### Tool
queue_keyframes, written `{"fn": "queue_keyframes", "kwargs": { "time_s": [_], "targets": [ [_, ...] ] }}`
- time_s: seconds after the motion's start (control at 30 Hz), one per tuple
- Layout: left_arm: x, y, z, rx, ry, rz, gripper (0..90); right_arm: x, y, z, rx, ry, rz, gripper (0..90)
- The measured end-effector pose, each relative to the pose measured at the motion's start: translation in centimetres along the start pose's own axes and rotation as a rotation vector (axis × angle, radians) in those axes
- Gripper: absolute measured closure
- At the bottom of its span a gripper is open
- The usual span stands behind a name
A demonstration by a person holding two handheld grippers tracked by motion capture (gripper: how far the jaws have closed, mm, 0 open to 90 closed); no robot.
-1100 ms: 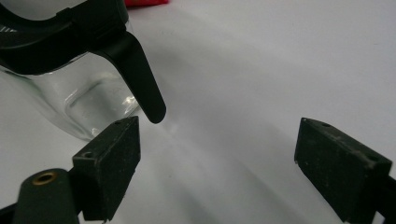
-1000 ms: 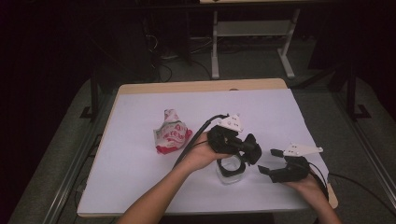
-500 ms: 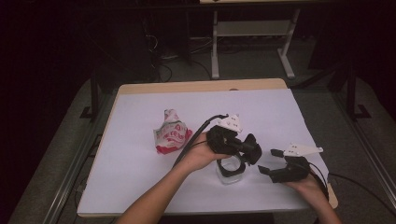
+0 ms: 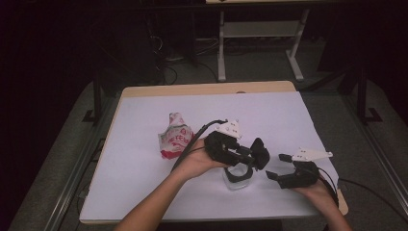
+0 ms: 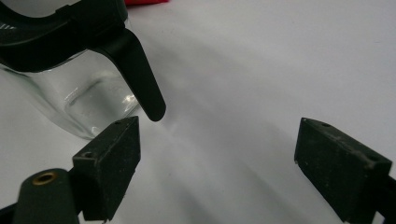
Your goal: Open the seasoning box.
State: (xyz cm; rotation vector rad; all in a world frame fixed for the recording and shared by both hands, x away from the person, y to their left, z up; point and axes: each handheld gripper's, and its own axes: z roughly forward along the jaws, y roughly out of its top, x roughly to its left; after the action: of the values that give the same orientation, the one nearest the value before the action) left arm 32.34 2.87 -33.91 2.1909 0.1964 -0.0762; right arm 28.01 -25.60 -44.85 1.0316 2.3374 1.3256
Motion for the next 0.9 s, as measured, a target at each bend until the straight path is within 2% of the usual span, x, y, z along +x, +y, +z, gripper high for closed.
{"fn": "queue_keyframes", "kwargs": {
  "time_s": [0.1,0.33,0.7,0.73,0.9],
  "targets": [
    [0.1,-0.6,-0.5,-0.017,0.003,-0.004,59.0,0.0,0.0,0.0,0.006,0.002,0.001,14.1],
    [0.2,-2.2,-1.8,-0.034,0.013,-0.035,52.4,0.0,0.0,0.1,0.014,0.009,0.007,14.7],
    [-0.1,-4.5,-3.4,-0.039,0.029,-0.066,42.5,0.0,0.0,0.2,0.018,0.009,0.01,14.6],
    [-0.2,-4.9,-3.6,-0.045,0.04,-0.078,41.5,0.0,0.0,0.2,0.018,0.009,0.009,14.5],
    [-0.7,-6.1,-4.2,-0.029,0.053,-0.089,38.0,0.0,0.0,0.1,0.017,0.007,0.008,14.4]
  ]
}}
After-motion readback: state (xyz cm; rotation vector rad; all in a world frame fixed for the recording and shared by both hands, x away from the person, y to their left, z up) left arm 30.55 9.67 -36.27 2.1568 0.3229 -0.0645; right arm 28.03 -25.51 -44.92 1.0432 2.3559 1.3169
